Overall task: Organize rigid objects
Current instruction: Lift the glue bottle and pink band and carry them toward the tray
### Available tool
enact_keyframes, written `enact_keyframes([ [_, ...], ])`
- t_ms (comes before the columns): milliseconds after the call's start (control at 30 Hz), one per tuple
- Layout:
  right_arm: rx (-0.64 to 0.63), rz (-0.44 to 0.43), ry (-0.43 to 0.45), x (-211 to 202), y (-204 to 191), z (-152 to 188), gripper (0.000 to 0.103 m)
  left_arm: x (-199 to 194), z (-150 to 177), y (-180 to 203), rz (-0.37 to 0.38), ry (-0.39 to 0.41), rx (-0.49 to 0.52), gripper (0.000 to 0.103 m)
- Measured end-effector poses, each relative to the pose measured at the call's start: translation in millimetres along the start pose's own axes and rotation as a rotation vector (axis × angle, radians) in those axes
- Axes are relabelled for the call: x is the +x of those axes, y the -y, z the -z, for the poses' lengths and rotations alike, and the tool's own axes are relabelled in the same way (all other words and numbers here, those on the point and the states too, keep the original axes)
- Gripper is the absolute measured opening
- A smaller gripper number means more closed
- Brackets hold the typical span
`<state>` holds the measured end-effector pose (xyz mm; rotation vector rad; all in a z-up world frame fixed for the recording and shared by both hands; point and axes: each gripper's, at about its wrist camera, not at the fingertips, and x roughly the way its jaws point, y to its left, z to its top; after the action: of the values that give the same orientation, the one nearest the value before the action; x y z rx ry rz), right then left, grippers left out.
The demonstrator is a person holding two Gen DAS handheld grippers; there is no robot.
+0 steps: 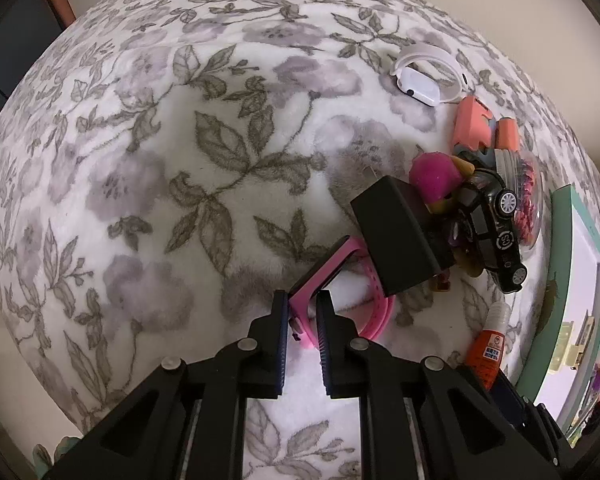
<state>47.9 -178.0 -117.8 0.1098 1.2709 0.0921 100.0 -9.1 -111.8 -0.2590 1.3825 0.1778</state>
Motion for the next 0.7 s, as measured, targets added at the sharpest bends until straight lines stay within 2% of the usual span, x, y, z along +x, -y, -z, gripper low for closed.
enact_keyframes([
  [400, 0.028, -0.070, 0.044, -20.8, 5.7, -3.6, 0.026, -34.4, -8.9, -19.2, 0.046, 0.066, -0.043, 0.014],
  [700, 0.039, -0.100, 0.061, -25.0, 4.9, -5.7, 0.023, -77.5, -7.0, -26.2, 0.081, 0.166, -0.043, 0.014],
])
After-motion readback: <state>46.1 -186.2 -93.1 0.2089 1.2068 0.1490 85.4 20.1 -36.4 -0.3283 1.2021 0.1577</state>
